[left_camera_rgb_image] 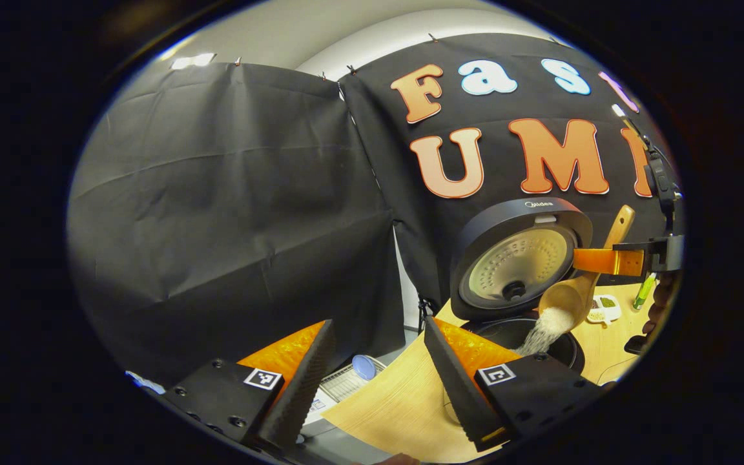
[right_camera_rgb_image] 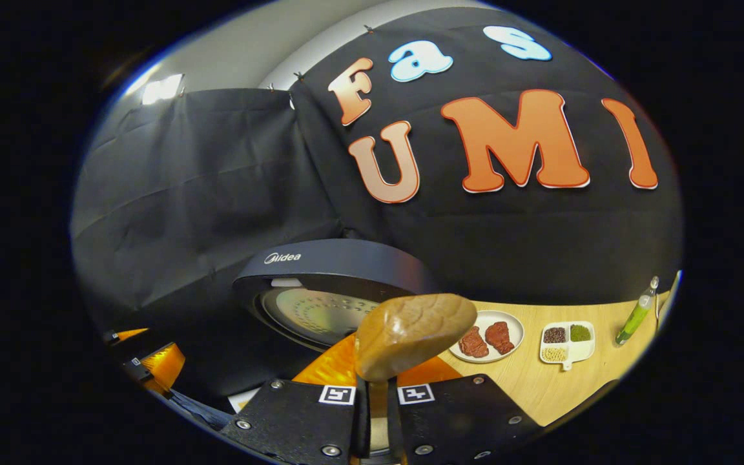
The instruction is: Close the left gripper, press the button to open the rice cooker; take a wooden spoon from the chopstick holder with the right hand, scoop a spoonful of rice and pour it into the rice cooker, then put the wooden spoon back into the chopstick holder.
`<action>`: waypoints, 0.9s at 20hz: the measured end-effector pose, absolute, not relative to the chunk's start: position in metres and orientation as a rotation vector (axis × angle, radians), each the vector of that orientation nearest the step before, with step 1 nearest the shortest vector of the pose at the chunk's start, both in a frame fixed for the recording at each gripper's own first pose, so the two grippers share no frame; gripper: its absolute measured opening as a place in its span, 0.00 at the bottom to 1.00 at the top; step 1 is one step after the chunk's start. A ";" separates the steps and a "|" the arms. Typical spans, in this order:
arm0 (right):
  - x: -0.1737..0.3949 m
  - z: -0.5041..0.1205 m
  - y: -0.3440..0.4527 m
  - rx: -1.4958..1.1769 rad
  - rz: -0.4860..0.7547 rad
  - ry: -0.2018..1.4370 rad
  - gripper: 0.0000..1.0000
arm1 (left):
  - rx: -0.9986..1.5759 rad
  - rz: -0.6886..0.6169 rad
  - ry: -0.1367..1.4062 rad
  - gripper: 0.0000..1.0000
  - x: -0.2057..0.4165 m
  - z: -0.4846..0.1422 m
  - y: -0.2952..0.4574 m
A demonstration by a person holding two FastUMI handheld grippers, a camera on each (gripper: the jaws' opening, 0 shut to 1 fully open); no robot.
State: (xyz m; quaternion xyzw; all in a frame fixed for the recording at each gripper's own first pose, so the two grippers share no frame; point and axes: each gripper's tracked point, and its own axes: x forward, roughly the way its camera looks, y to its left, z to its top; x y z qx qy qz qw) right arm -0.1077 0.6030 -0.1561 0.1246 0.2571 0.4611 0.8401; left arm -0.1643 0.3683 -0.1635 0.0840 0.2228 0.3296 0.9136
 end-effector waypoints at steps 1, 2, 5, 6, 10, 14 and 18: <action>-0.110 -0.155 0.606 0.243 0.995 0.517 0.10 | 0.175 0.679 0.459 0.95 -0.165 -0.164 0.367; -0.113 -0.155 0.611 0.227 1.019 0.495 0.10 | 0.174 0.678 0.458 0.95 -0.166 -0.164 0.368; -0.117 -0.150 0.616 0.174 1.051 0.421 0.10 | 0.170 0.679 0.461 0.95 -0.169 -0.165 0.366; -0.118 -0.146 0.619 0.148 1.063 0.384 0.10 | 0.170 0.683 0.463 0.94 -0.171 -0.166 0.367; -0.132 -0.139 0.624 0.003 1.123 0.247 0.10 | 0.166 0.694 0.478 0.94 -0.179 -0.168 0.369; -0.146 -0.134 0.623 -0.056 1.161 0.163 0.10 | 0.164 0.695 0.479 0.95 -0.179 -0.168 0.369; -0.137 -0.130 0.599 0.015 1.141 0.206 0.10 | 0.180 0.678 0.455 0.87 -0.174 -0.159 0.357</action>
